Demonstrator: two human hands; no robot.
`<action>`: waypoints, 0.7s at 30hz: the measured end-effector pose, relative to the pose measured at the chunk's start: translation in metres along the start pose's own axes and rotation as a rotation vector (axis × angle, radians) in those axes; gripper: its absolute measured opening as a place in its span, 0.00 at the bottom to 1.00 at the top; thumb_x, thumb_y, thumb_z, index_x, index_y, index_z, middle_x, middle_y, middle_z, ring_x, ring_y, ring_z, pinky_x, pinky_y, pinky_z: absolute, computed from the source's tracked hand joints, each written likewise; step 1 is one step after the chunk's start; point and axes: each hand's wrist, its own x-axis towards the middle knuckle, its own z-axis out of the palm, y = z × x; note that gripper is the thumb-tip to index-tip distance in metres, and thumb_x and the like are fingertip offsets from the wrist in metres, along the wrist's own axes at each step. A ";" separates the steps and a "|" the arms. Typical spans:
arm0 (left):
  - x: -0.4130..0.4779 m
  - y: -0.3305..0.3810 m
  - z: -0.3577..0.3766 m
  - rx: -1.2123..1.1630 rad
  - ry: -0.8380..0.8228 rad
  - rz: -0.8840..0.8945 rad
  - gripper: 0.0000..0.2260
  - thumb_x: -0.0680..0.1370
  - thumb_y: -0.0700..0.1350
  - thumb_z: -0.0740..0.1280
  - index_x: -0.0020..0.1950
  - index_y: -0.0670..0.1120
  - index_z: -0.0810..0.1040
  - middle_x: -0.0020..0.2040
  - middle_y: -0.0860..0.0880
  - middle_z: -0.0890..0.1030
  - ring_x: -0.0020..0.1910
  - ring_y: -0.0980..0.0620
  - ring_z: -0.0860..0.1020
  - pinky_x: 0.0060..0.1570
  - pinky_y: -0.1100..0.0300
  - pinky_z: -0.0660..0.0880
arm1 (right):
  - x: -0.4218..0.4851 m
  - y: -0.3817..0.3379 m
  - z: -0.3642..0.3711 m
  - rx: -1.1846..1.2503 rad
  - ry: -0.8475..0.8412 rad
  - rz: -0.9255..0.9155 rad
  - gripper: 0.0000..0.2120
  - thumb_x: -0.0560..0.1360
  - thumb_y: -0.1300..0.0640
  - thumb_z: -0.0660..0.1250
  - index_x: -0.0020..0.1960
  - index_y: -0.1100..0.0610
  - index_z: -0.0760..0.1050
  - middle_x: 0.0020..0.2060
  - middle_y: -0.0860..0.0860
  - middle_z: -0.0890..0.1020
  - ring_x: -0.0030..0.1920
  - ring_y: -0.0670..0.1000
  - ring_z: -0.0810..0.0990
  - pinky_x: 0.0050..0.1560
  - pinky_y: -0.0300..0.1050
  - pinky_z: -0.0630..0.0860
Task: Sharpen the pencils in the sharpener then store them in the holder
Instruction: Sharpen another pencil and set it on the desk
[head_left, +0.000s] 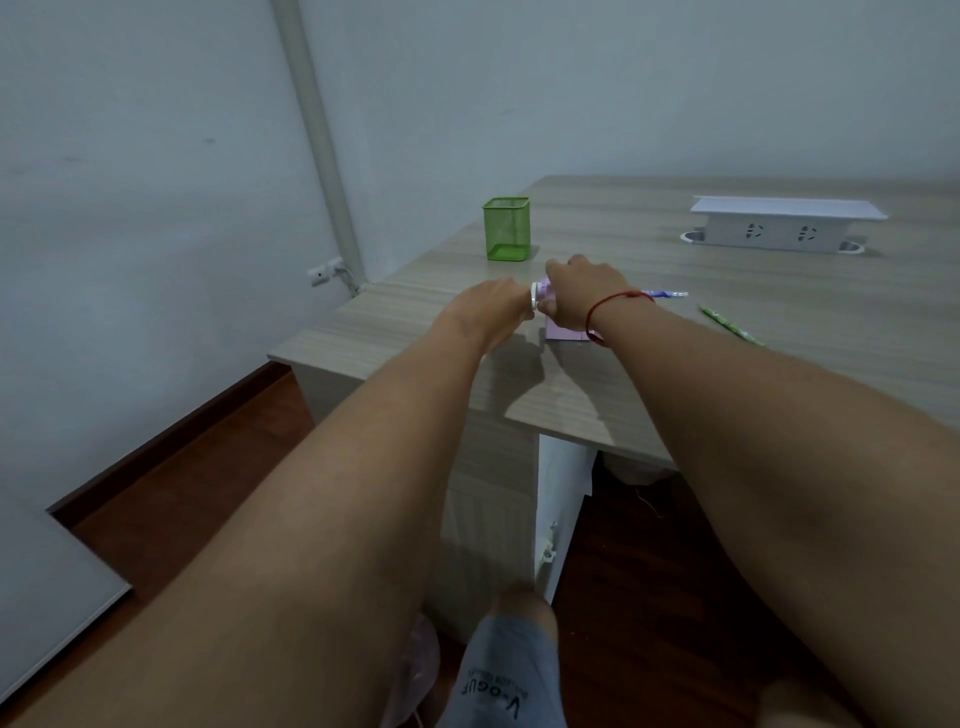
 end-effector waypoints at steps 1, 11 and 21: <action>0.000 0.001 0.000 -0.002 -0.005 -0.001 0.11 0.81 0.41 0.59 0.58 0.37 0.76 0.52 0.35 0.80 0.51 0.37 0.78 0.46 0.50 0.70 | 0.000 0.000 0.000 0.001 -0.001 -0.003 0.21 0.79 0.49 0.60 0.68 0.58 0.68 0.64 0.60 0.72 0.61 0.62 0.75 0.59 0.52 0.72; 0.007 -0.005 0.037 0.105 -0.065 -0.008 0.11 0.80 0.37 0.57 0.57 0.37 0.77 0.54 0.40 0.80 0.52 0.43 0.80 0.52 0.54 0.75 | -0.004 0.003 0.007 0.010 0.069 -0.065 0.20 0.80 0.50 0.56 0.68 0.59 0.68 0.64 0.60 0.73 0.60 0.62 0.76 0.56 0.53 0.73; 0.039 -0.026 0.053 0.090 -0.137 0.043 0.13 0.81 0.44 0.57 0.55 0.39 0.78 0.53 0.38 0.80 0.52 0.40 0.78 0.49 0.52 0.72 | -0.004 0.007 0.009 0.015 0.109 -0.089 0.21 0.79 0.49 0.57 0.68 0.59 0.68 0.65 0.58 0.73 0.61 0.61 0.75 0.56 0.52 0.73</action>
